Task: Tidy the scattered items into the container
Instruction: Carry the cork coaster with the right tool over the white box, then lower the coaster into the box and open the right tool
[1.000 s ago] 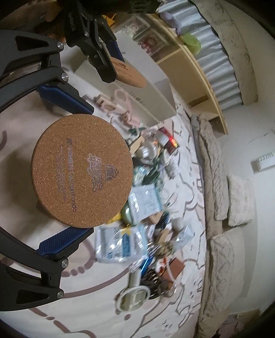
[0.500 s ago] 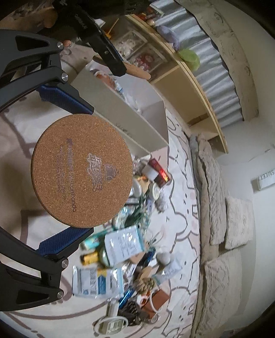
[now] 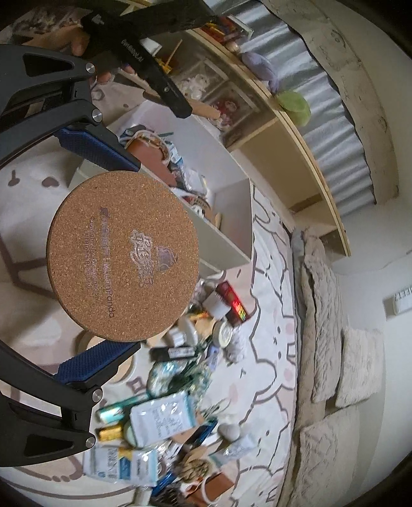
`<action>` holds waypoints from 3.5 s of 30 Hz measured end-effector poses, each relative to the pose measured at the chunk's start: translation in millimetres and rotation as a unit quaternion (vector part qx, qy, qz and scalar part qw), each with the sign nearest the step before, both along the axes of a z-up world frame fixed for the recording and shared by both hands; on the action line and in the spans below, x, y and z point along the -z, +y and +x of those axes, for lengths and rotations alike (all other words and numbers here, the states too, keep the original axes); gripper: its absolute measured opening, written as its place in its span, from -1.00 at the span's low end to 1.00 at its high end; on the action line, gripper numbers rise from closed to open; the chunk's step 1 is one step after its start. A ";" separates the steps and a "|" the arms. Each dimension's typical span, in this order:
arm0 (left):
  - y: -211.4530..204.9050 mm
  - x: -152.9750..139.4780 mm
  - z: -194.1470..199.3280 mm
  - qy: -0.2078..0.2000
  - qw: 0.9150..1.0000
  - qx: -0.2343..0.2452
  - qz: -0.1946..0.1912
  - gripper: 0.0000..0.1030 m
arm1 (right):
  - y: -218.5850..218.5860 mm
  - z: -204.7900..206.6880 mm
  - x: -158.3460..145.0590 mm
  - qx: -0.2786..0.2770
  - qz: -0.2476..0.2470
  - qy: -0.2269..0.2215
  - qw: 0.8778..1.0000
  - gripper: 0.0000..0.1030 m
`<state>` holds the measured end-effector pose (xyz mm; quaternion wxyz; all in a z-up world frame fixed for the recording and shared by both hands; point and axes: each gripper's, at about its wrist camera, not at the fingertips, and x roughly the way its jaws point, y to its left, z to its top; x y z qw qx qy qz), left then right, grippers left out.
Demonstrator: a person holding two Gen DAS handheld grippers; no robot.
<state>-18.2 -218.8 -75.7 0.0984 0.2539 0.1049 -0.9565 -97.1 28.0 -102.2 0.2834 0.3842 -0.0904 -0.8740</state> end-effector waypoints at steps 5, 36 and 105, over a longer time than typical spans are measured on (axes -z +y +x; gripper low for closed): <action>-22.7 -2.3 2.2 0.010 1.000 -0.022 0.003 0.96 | -23.2 -10.9 -11.7 -0.018 0.002 0.010 1.000 0.94; -88.9 4.3 5.6 0.064 0.993 -0.061 0.075 0.96 | -194.3 -102.6 4.7 -0.095 0.192 0.032 0.976 0.94; -112.6 24.4 -6.6 0.052 0.992 -0.069 0.096 0.96 | -227.8 -114.1 32.2 -0.204 0.335 -0.022 0.920 1.00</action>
